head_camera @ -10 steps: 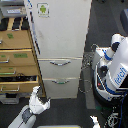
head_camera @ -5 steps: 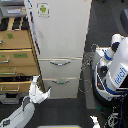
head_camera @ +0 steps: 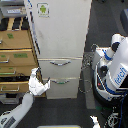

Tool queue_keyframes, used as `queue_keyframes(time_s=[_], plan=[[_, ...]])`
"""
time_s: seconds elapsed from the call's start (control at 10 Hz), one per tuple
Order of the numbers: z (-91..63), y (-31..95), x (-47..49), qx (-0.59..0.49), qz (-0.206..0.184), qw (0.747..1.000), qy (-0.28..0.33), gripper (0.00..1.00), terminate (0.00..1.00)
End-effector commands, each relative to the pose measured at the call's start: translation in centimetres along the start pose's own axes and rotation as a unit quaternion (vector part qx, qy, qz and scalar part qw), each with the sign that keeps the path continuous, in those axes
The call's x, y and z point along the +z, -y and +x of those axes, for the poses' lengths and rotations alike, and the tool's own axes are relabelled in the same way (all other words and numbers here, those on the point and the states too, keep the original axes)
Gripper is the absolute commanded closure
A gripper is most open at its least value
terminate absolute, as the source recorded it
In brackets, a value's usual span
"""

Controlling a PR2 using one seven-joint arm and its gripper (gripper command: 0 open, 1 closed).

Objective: Opening the fridge

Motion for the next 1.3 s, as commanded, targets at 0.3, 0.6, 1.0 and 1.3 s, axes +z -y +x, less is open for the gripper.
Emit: queue_keyframes(time_s=[0.3, 0.6, 1.0, 1.3], plan=[[16.0, -12.8, -2.1, 0.187, 0.034, 0.977, -0.093, 0.00, 0.00], [15.7, -17.0, -5.2, 0.197, 0.046, 0.971, -0.129, 0.00, 0.00], [14.2, -20.8, -7.4, 0.198, 0.054, 0.968, -0.145, 0.00, 0.00], [11.4, -23.0, -8.5, 0.211, 0.054, 0.964, -0.153, 0.00, 0.00]])
